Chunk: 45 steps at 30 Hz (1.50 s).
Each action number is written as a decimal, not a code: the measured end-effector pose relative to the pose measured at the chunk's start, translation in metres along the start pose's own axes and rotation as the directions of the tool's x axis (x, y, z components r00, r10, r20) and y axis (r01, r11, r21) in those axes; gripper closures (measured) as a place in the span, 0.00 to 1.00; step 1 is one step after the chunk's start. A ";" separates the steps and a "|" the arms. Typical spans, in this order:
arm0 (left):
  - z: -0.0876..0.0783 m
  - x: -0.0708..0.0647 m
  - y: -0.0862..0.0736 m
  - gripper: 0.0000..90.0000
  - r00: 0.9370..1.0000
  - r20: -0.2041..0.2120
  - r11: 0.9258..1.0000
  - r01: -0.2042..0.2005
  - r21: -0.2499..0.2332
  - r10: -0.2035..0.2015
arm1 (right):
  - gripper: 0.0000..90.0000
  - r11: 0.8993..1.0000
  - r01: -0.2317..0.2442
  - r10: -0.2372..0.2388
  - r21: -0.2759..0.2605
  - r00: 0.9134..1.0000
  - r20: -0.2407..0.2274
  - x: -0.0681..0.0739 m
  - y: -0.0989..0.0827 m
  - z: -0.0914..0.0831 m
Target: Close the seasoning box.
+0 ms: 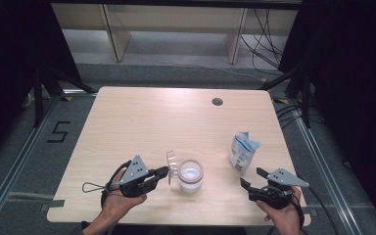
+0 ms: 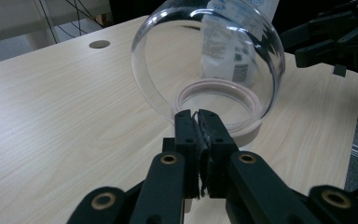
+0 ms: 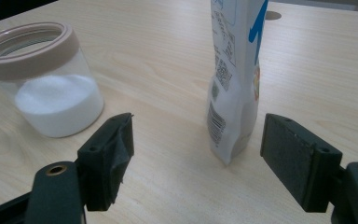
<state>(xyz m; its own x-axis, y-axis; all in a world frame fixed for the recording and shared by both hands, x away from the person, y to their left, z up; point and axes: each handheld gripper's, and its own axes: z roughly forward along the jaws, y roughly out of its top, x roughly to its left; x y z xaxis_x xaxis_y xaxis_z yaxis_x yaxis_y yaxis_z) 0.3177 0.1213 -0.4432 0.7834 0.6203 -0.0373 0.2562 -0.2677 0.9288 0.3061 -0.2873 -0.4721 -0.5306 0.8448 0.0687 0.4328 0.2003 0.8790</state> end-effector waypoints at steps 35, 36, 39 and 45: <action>-0.001 0.003 0.003 0.94 1.000 0.026 1.000 0.017 0.003 -0.017 | 0.30 1.000 -0.030 0.030 0.006 1.000 -0.007 0.002 0.000 0.001; -0.002 0.003 0.003 0.94 1.000 0.024 1.000 0.014 0.013 -0.015 | 0.30 1.000 -0.020 0.020 0.003 1.000 -0.001 0.001 0.000 0.002; -0.005 0.005 0.002 0.91 0.999 0.037 1.000 0.023 0.015 -0.024 | 0.30 1.000 -0.011 0.011 -0.001 1.000 -0.006 0.001 0.001 0.001; -0.015 0.010 0.001 0.70 0.998 0.031 0.998 0.052 0.020 -0.052 | 0.30 0.999 -0.032 0.032 0.009 0.999 -0.006 0.002 0.001 0.000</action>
<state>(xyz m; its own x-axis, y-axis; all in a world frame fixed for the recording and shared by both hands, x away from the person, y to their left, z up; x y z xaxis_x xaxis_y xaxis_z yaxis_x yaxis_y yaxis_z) 0.3170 0.1385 -0.4373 0.7864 0.6100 -0.0975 0.3077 -0.2500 0.9180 0.3051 -0.2854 -0.4714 -0.5206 0.8480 0.0994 0.4558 0.1775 0.8722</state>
